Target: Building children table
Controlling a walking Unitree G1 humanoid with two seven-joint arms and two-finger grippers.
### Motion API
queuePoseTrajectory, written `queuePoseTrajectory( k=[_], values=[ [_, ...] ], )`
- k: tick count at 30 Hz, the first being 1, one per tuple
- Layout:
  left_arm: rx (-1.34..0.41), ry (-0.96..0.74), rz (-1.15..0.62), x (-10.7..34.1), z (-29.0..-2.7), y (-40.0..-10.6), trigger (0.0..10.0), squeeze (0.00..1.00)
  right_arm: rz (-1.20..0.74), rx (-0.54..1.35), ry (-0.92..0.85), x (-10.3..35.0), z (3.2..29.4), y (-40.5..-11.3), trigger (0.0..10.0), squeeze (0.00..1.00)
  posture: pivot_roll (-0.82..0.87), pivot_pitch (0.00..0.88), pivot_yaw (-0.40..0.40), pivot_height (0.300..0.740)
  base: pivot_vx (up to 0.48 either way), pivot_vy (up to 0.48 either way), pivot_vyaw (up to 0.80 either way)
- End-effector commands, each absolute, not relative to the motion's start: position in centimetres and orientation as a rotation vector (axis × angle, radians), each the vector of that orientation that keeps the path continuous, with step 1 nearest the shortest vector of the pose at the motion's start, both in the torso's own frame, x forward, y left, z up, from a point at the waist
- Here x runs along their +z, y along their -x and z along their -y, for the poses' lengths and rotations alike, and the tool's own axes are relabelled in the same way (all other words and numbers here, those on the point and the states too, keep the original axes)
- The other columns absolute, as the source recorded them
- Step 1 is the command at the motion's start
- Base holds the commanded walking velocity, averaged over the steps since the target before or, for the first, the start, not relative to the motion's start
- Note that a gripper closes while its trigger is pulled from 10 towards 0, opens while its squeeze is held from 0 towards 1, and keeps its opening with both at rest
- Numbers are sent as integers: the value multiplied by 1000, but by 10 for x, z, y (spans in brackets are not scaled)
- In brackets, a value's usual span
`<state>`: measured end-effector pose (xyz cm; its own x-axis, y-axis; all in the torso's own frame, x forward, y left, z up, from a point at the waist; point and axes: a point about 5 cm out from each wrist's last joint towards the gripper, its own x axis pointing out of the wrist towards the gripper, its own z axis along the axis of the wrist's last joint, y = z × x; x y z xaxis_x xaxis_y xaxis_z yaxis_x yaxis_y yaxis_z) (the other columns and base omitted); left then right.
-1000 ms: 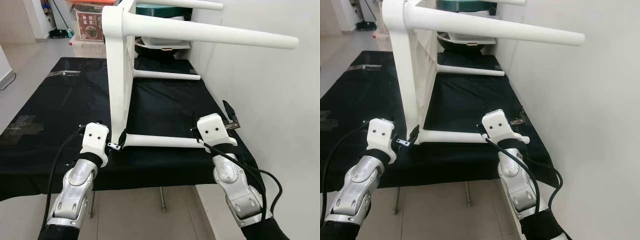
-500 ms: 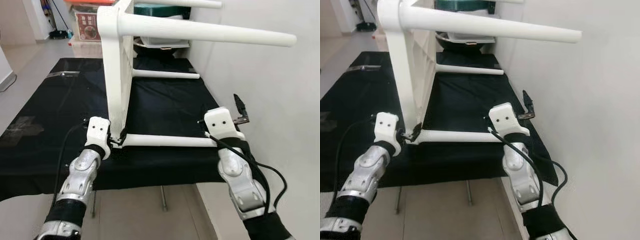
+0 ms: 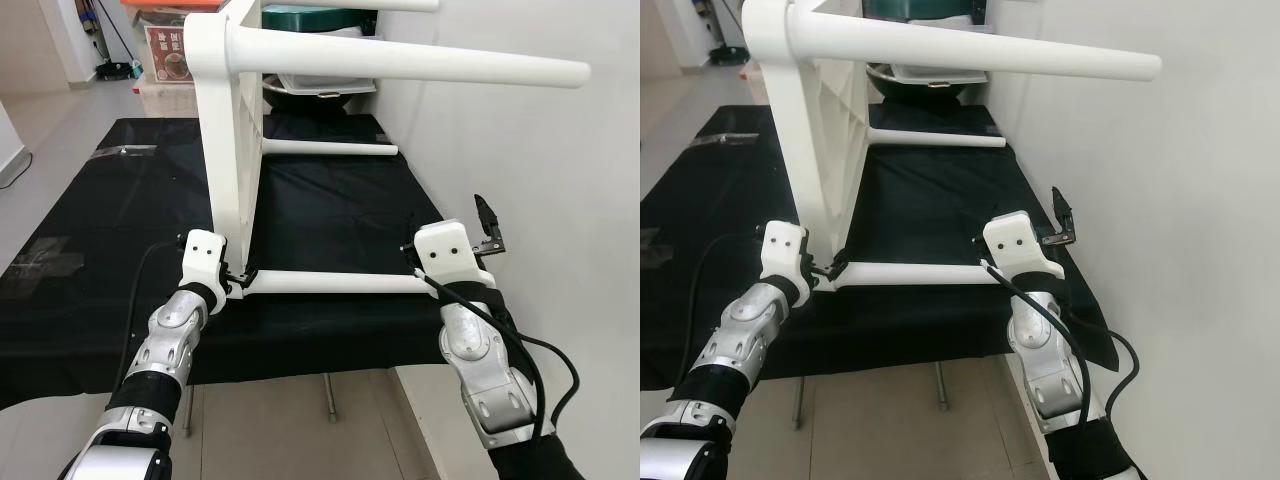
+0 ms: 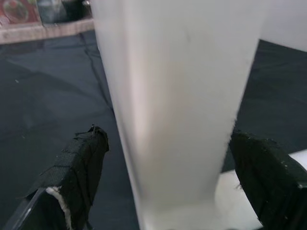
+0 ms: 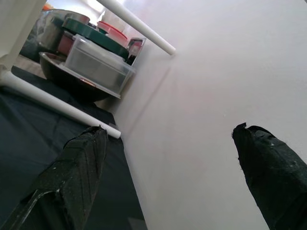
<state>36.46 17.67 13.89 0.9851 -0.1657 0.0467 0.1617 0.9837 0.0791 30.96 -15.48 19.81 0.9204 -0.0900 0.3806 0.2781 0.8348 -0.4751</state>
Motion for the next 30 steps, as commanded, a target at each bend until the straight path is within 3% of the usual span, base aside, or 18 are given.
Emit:
queuePoseTrajectory(
  k=[1,4,7,9,15,20,21,25,27,30],
  values=[
    [-156,-69,62,137,-180,-362,10000,0,373,-197,557,200,153,-309,10000,0,-21,0,-29,740,0,0,0],
    [-166,-76,85,138,-177,-360,10000,0,371,-193,557,199,152,-309,10000,0,-17,0,-30,740,0,0,0],
    [-146,-126,253,148,-164,-326,10000,0,371,-184,551,198,149,-306,10000,0,-8,0,-23,740,0,0,0],
    [-146,-126,253,148,-164,-326,10000,0,371,-184,551,198,149,-306,10000,0,-8,0,-23,740,0,0,0],
    [-136,-108,281,148,-160,-262,10000,0,352,-150,543,191,146,-300,10000,0,36,0,-49,740,0,0,0],
    [-68,-120,329,168,-169,-242,10000,0,349,-130,542,190,146,-297,10000,0,51,0,-52,740,0,0,0],
    [3,-146,337,179,-175,-222,10000,0,268,-108,408,182,152,-293,10000,0,71,0,-63,740,0,0,0],
    [16,-161,331,179,-175,-216,10000,0,223,-92,318,178,153,-292,10000,0,73,0,-65,740,0,0,0],
    [49,-148,298,175,-175,-206,10000,0,148,-20,112,170,153,-286,10000,0,82,0,-71,740,0,0,0],
    [65,-141,288,176,-175,-201,10000,0,140,12,77,168,152,-281,10000,0,87,0,-72,740,0,0,0]
  ],
)
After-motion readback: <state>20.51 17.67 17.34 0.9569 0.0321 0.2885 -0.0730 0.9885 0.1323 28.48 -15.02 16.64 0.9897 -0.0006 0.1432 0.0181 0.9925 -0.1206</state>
